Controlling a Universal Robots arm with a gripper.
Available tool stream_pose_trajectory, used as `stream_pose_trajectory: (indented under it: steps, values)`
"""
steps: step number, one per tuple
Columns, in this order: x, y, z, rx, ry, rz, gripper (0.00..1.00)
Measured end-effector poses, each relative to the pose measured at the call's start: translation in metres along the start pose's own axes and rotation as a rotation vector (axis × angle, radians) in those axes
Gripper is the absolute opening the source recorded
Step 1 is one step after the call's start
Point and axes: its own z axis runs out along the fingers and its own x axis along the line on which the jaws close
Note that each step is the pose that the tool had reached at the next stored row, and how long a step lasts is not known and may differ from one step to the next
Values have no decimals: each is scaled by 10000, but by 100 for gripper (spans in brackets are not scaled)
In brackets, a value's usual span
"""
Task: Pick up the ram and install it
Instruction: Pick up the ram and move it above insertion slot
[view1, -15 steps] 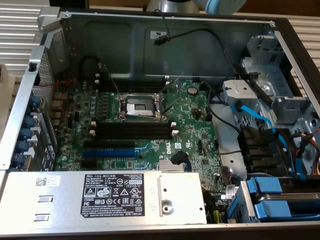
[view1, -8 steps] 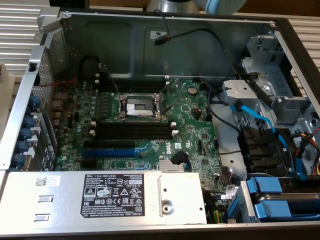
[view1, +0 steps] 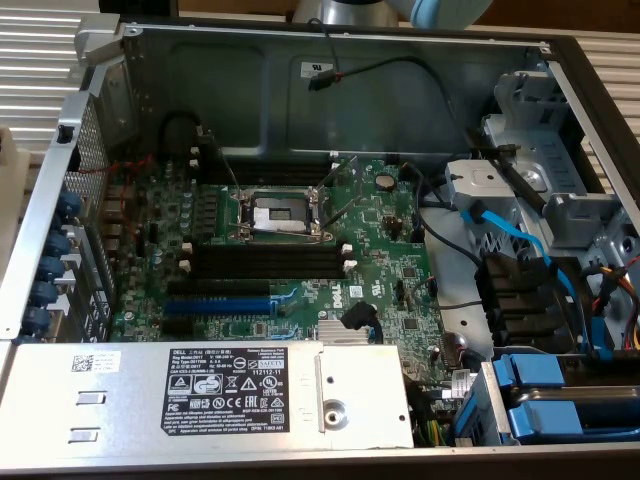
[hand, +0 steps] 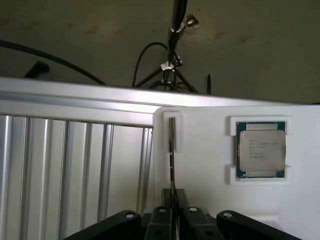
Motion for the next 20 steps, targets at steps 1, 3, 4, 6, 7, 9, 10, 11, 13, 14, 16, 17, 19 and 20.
stream_pose_trajectory:
  steps: [1,3,4,6,7,9,10,11,13,14,16,17,19,20]
  values:
    - [0,0,-9,-1,3,1,15]
    - [0,-1,-29,-1,7,4,15]
    - [0,-1,-39,-1,8,5,15]
    - [0,-2,-60,-1,10,7,15]
    - [0,-2,-70,0,10,9,15]
    - [0,-2,-87,0,12,10,15]
    - [1,-3,-95,-1,14,11,15]
    - [1,-3,-104,-1,15,12,15]
    - [0,-3,-128,-1,17,14,15]
    - [1,-3,-143,-2,18,14,15]
    - [1,-4,-179,-2,19,15,15]
    - [1,-5,-200,-1,18,15,15]
    - [1,-6,-246,-1,18,16,15]
    - [1,-6,-270,-1,19,17,15]
